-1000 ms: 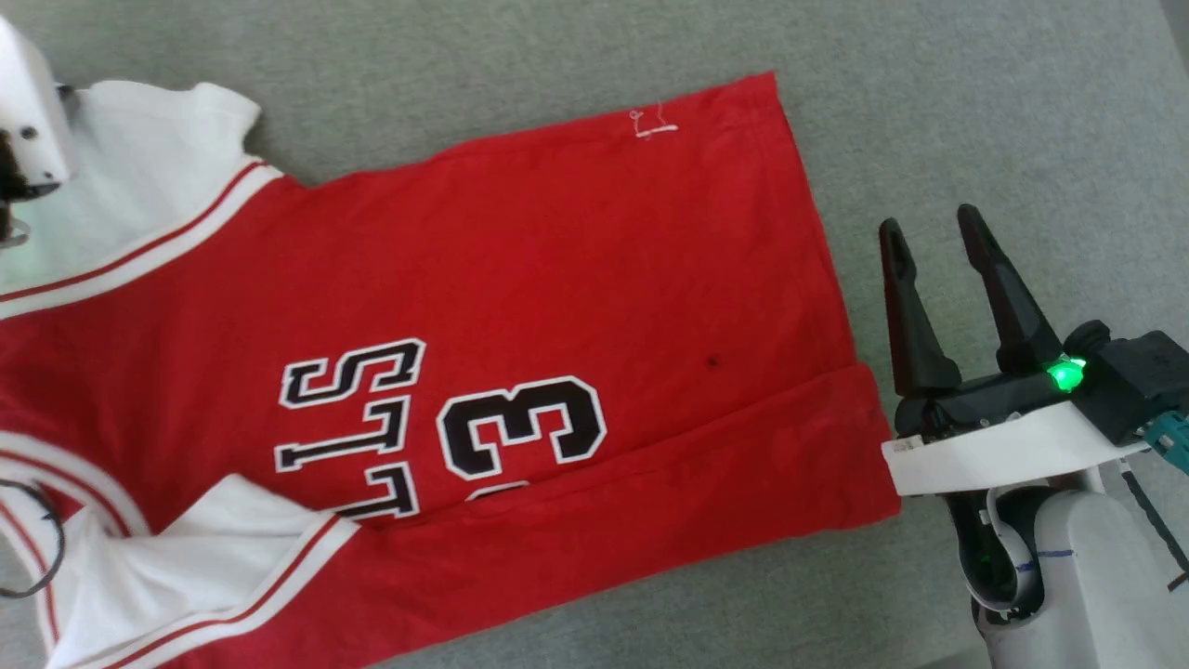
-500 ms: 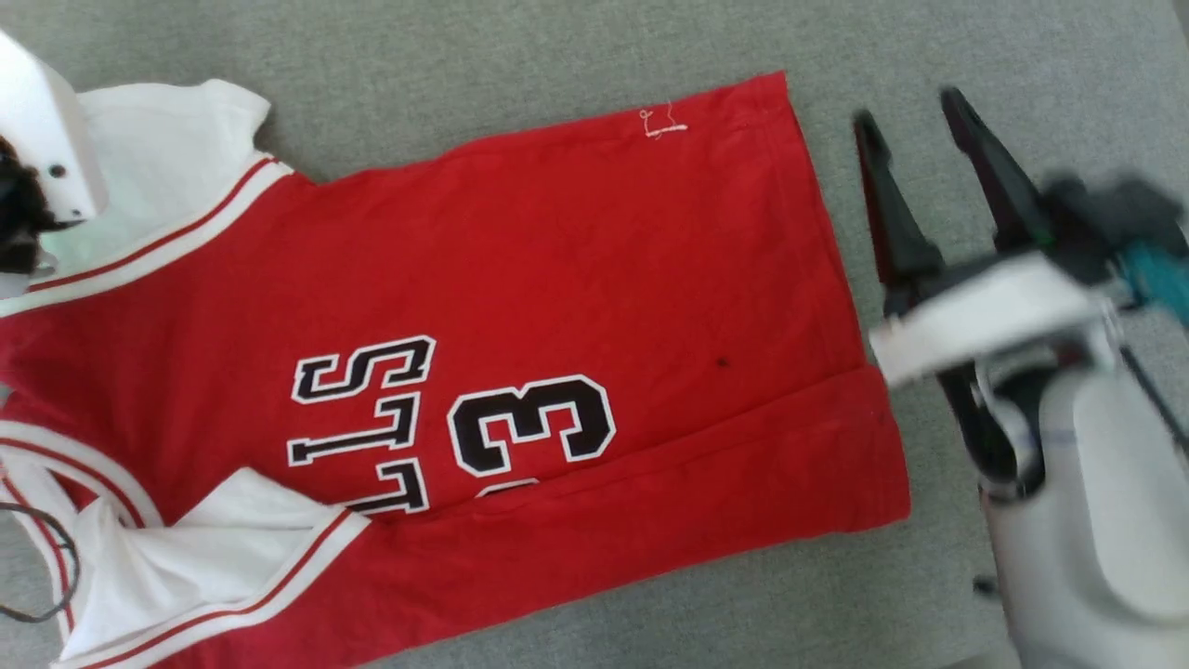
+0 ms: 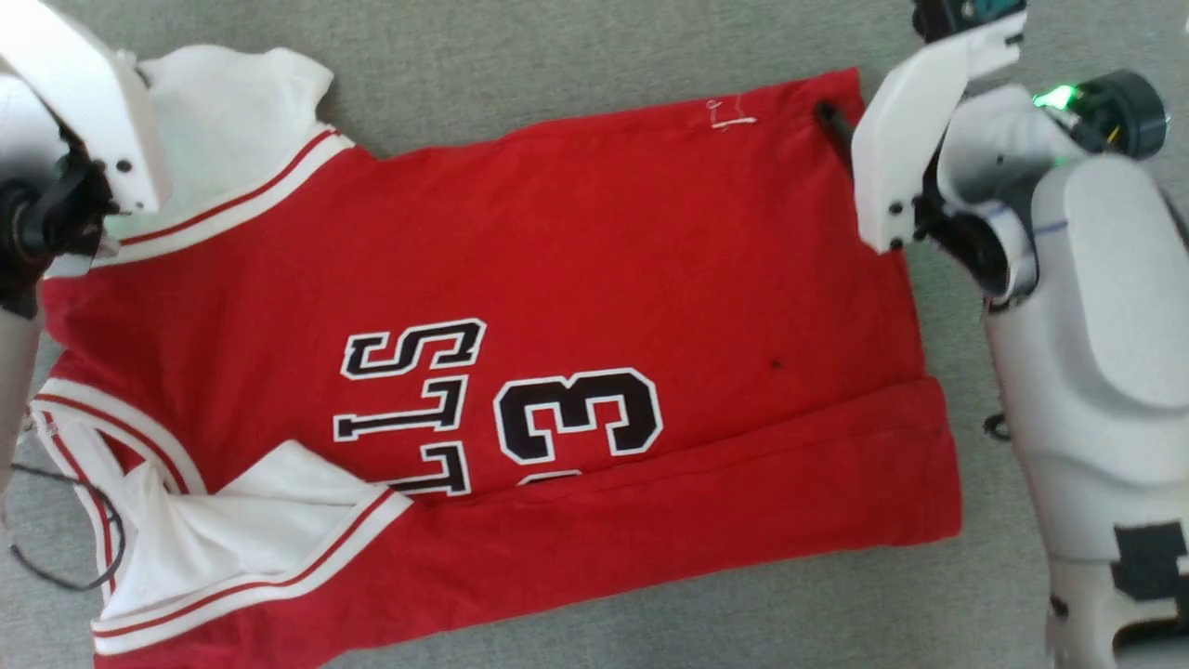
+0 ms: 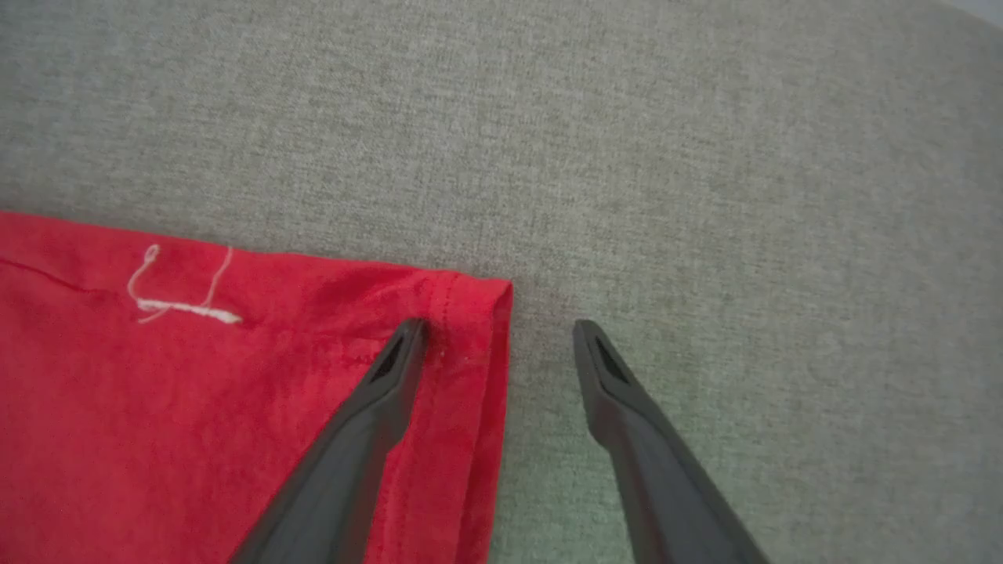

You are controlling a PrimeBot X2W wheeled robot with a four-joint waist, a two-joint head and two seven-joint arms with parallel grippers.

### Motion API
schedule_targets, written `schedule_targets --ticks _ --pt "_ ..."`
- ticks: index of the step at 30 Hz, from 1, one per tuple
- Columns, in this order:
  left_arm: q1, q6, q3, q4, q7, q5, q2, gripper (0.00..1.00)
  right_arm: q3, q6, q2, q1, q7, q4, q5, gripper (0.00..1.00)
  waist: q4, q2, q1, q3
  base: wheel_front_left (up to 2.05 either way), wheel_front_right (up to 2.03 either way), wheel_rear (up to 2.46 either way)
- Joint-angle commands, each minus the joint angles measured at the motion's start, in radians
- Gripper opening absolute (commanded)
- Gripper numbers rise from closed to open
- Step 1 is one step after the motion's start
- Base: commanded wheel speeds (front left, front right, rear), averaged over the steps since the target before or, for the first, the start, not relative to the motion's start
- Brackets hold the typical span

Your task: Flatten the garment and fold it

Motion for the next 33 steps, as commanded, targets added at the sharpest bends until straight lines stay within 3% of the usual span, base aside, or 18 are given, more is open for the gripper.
schedule_targets --ticks 1,4,6,7,8,12,21,26,33 --pt "-0.003 -0.009 -0.013 0.012 -0.005 0.009 -0.010 0.00 0.001 -0.001 -0.006 -0.028 0.028 0.017 0.002 1.00 0.019 -0.0001 0.0000 0.016 0.00 0.00 0.00" --pt "-0.013 -0.016 -0.018 0.015 -0.014 0.012 -0.017 0.00 -0.003 -0.001 -0.010 -0.047 0.075 0.040 0.003 1.00 0.028 -0.0001 0.0000 0.023 0.00 0.00 0.00" --pt "-0.018 -0.021 -0.020 0.021 -0.025 0.009 -0.026 0.00 -0.010 -0.001 -0.010 -0.056 0.129 0.062 0.000 0.31 0.034 -0.0001 0.0000 0.025 0.00 0.00 0.00" --pt "-0.018 -0.024 -0.021 0.024 -0.029 0.008 -0.030 0.00 -0.013 -0.001 -0.010 -0.056 0.156 0.067 -0.004 0.10 0.036 -0.0001 0.0000 0.025 0.00 0.00 0.00" --pt "-0.019 -0.028 -0.022 0.026 -0.036 0.007 -0.033 0.00 -0.015 -0.001 -0.011 -0.054 0.178 0.069 -0.007 0.00 0.038 -0.0001 0.0000 0.023 0.00 0.00 0.00" --pt "-0.012 -0.045 -0.011 0.024 -0.128 0.013 -0.044 0.00 -0.011 -0.001 -0.018 -0.032 0.168 0.032 -0.007 0.00 0.044 -0.0001 0.0000 0.002 0.00 0.00 0.00" --pt "0.157 -0.072 0.070 -0.021 -0.481 -0.006 -0.068 0.00 0.008 -0.001 -0.075 0.117 -0.184 -0.048 0.015 0.00 0.064 -0.0001 0.0000 -0.140 0.00 0.00 0.00" --pt "0.319 -0.048 0.114 -0.110 -0.574 -0.032 -0.055 0.00 0.013 -0.001 -0.105 0.218 -0.365 -0.067 0.034 0.00 0.085 -0.0001 0.0000 -0.239 0.00 0.00 0.00" --pt "0.587 0.010 0.150 -0.286 -0.615 -0.092 -0.063 0.00 0.004 -0.001 -0.122 0.383 -0.499 -0.110 0.061 0.00 0.124 -0.0001 0.0000 -0.332 0.00 0.00 0.00"
